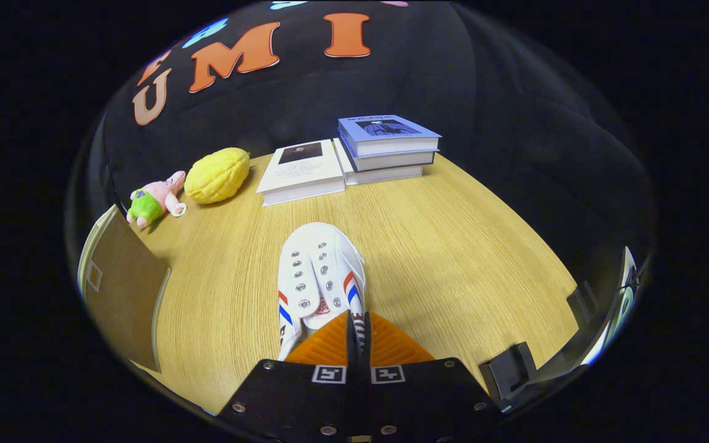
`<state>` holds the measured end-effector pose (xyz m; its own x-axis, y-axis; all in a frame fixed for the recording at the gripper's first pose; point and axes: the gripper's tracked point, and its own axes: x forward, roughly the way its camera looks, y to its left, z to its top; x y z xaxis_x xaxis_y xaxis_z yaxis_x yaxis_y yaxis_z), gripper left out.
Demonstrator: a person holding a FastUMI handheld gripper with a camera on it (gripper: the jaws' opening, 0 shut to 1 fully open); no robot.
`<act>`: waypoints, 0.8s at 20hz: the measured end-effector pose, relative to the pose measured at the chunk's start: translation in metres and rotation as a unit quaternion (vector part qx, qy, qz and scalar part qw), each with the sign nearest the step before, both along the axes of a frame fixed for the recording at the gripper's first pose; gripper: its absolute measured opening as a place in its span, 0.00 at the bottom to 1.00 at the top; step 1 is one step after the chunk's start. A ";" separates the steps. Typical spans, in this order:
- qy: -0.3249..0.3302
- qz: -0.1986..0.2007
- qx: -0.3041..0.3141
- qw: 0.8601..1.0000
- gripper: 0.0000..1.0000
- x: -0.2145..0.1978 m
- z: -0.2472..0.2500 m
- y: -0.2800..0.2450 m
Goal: Open the storage box then place both shoes into the box .Put the left shoe in first, then the right shoe, with the right side of both shoes facing outward in a uniform manner.
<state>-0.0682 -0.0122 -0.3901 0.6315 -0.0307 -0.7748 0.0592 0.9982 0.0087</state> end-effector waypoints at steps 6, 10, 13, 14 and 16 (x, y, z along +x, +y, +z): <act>-0.031 -0.004 0.009 0.999 0.01 0.015 0.046 0.029; -0.050 0.003 0.016 0.999 0.00 0.022 0.084 0.064; -0.063 0.013 0.023 0.998 0.00 0.025 0.111 0.099; -0.067 0.017 0.025 0.997 0.00 0.024 0.119 0.112; -0.072 0.025 0.030 0.997 0.00 0.022 0.137 0.140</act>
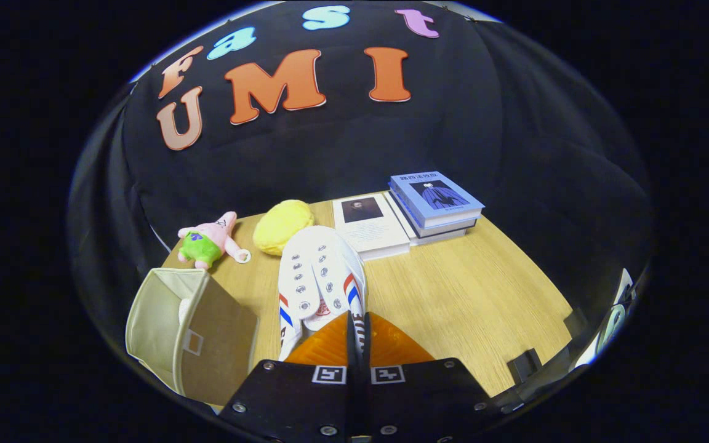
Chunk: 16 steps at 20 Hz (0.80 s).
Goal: Open the storage box then place both shoes into the box .Put the left shoe in first, then the right shoe, with the right side of both shoes facing outward in a uniform manner.
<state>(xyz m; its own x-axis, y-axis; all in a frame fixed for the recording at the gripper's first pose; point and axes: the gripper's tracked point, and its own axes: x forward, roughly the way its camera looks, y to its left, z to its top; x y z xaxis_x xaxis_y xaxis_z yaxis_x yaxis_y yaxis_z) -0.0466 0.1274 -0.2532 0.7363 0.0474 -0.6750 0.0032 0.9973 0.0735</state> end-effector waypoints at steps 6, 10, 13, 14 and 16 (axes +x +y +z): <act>-0.007 0.042 0.038 0.998 0.00 -0.015 0.035 0.099; -0.003 0.051 0.059 0.997 0.00 -0.030 0.039 0.157; 0.005 0.053 0.071 0.996 0.00 -0.044 0.031 0.190; 0.003 0.054 0.063 0.997 0.00 -0.046 0.028 0.196; 0.003 0.050 0.050 0.997 0.00 -0.052 0.021 0.203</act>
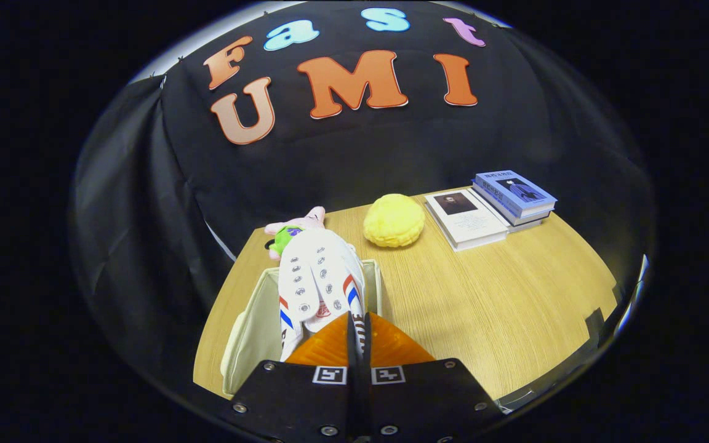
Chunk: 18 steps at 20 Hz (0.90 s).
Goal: Open the storage box then place both shoes into the box .Put the left shoe in first, then the right shoe, with the right side of both shoes facing outward in a uniform manner.
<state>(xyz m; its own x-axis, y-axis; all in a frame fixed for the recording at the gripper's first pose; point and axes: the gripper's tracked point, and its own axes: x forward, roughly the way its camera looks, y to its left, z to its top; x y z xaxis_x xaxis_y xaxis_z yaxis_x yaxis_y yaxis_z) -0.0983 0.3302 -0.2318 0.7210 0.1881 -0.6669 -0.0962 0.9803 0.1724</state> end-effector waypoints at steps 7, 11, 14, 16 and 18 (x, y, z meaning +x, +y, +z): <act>0.014 -0.011 -0.028 0.999 0.00 -0.017 -0.034 0.005; 0.005 -0.003 -0.032 0.999 0.09 -0.018 -0.033 0.013; -0.044 -0.003 -0.041 0.998 0.52 -0.006 -0.006 0.009; -0.054 0.005 -0.051 0.997 0.88 -0.002 0.002 0.005; -0.053 0.005 -0.050 0.997 0.98 0.003 0.006 -0.001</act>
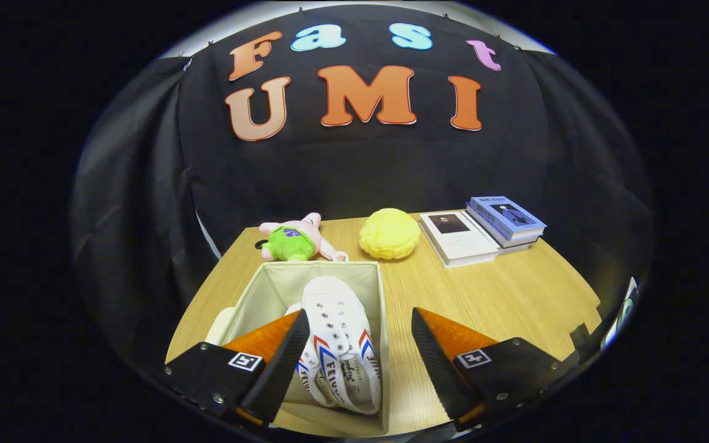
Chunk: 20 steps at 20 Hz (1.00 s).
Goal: Open the storage box then place both shoes into the box .Put the left shoe in first, then the right shoe, with the right side of both shoes facing outward in a uniform manner.
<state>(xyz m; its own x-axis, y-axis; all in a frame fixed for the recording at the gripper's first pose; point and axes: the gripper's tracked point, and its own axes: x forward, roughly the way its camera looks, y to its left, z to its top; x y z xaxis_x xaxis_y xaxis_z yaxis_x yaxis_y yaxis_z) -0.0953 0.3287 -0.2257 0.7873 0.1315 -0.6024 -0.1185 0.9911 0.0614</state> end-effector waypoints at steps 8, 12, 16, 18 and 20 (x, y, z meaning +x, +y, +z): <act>-0.034 -0.002 0.011 0.999 0.98 0.054 0.055 -0.057; -0.078 -0.002 0.005 0.997 0.98 0.091 0.098 -0.096; -0.133 0.012 0.005 0.991 0.98 0.119 0.148 -0.132; -0.161 0.010 0.002 0.987 0.98 0.128 0.168 -0.154; -0.180 0.006 0.001 0.984 0.98 0.131 0.185 -0.174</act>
